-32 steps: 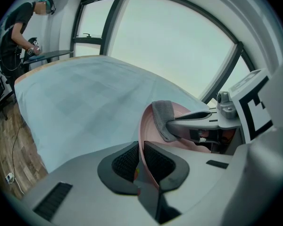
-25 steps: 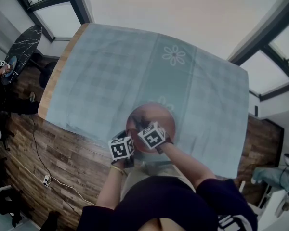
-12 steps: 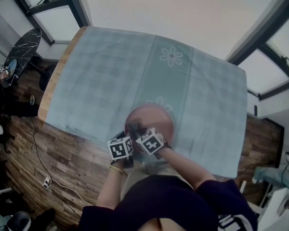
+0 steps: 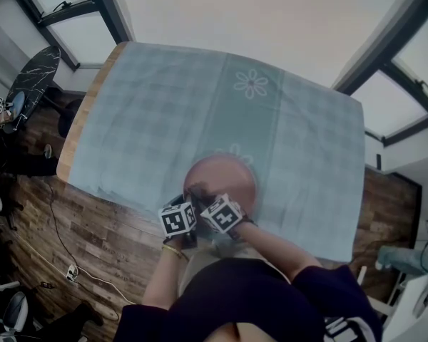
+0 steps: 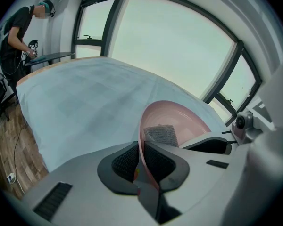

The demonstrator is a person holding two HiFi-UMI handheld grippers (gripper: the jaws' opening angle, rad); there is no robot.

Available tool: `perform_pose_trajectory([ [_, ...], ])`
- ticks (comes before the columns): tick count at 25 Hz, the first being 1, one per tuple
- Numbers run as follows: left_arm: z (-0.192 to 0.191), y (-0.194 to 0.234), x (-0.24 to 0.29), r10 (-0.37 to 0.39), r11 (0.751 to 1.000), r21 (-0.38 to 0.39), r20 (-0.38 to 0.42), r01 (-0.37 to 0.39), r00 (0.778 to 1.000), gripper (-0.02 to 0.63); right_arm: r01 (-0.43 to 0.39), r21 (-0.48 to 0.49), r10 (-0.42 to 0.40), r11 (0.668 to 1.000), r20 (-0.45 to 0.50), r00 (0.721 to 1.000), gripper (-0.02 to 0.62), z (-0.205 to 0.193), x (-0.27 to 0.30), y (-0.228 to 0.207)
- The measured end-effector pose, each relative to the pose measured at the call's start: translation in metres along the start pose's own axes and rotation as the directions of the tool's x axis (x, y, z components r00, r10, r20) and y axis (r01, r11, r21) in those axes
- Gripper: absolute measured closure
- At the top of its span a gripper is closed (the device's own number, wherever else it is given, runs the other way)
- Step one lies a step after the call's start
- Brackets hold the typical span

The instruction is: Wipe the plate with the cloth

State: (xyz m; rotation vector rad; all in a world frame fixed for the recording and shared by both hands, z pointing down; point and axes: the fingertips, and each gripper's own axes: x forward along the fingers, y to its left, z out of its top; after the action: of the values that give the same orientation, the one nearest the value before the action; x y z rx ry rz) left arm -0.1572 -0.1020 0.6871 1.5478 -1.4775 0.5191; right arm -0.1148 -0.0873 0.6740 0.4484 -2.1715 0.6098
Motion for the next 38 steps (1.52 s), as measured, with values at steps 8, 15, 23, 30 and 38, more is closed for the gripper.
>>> perform_pose_trajectory([
  [8,0.0,0.0,-0.001,-0.001,1.0,0.007,0.002,0.001,1.0,0.56,-0.04,0.021,0.041,0.999,-0.011,0.999,0.563,-0.006,-0.007,0.008],
  [15,0.001,-0.001,0.0,-0.002,1.0,0.011,0.003,0.002,1.0,0.56,-0.008,0.051,0.007,0.999,0.017,1.0,0.563,-0.008,-0.024,-0.006],
  [23,0.002,0.0,0.0,-0.001,1.0,0.012,0.004,0.001,1.0,0.56,0.088,0.136,-0.097,0.987,0.055,0.994,0.563,-0.005,-0.046,-0.051],
  [30,0.001,-0.001,-0.001,0.001,1.0,0.013,0.001,-0.001,1.0,0.56,0.205,0.173,-0.213,0.963,0.027,0.977,0.563,-0.011,-0.061,-0.093],
  [38,0.0,-0.002,-0.001,-0.002,1.0,0.015,0.002,0.002,1.0,0.558,0.353,0.194,-0.341,0.915,-0.097,0.935,0.563,-0.033,-0.069,-0.127],
])
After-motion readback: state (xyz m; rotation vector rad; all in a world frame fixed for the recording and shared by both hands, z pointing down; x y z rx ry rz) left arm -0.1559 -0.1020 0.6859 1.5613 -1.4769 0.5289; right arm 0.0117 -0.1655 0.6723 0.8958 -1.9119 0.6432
